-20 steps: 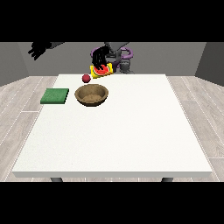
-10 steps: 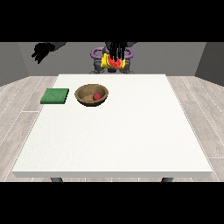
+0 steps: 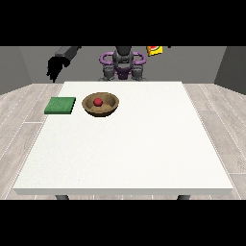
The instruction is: Pick the cup and pour the ball into the bowl, then pick the bowl and place it on the pad
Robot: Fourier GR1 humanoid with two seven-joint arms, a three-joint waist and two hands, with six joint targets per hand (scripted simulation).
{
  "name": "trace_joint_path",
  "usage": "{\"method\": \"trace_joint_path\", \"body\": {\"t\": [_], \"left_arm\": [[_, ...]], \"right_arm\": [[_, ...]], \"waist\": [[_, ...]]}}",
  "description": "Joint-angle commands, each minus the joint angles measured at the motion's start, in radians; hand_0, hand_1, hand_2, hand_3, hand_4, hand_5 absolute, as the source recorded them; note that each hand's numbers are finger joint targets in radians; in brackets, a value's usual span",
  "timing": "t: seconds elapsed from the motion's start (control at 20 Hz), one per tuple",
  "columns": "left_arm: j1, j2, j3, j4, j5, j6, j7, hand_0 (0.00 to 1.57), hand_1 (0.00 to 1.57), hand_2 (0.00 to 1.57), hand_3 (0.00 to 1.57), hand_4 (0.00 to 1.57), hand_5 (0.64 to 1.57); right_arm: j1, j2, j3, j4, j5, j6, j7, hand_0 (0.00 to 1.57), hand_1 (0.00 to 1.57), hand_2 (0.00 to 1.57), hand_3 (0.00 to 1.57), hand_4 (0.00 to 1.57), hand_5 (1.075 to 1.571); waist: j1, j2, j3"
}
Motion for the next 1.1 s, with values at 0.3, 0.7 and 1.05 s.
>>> {"method": "trace_joint_path", "body": {"t": [0.3,0.7,1.05], "left_arm": [[0.007,0.174,0.333,-0.081,0.505,-0.404,-0.103,0.0,0.0,0.0,0.0,1.05,1.561],[0.047,0.333,0.416,-0.112,0.609,-0.552,-0.094,0.0,0.0,0.0,0.0,0.98,1.553],[0.087,0.356,0.437,-0.206,0.673,-0.558,-0.046,0.0,0.0,0.0,0.0,1.01,1.535]], "right_arm": [[-0.034,0.088,-0.01,0.053,0.01,-0.109,-0.061,0.0,0.0,0.0,0.0,0.74,1.567],[-0.05,0.157,0.009,0.229,0.037,-0.073,-0.293,0.0,0.0,0.0,0.0,0.65,1.56],[-0.164,0.105,-0.024,0.422,0.021,-0.05,-0.372,0.0,0.0,0.0,0.0,0.55,1.558]], "waist": [[0.111,0.107,0.0103],[0.092,0.197,0.0118],[0.099,0.244,0.0123]]}}
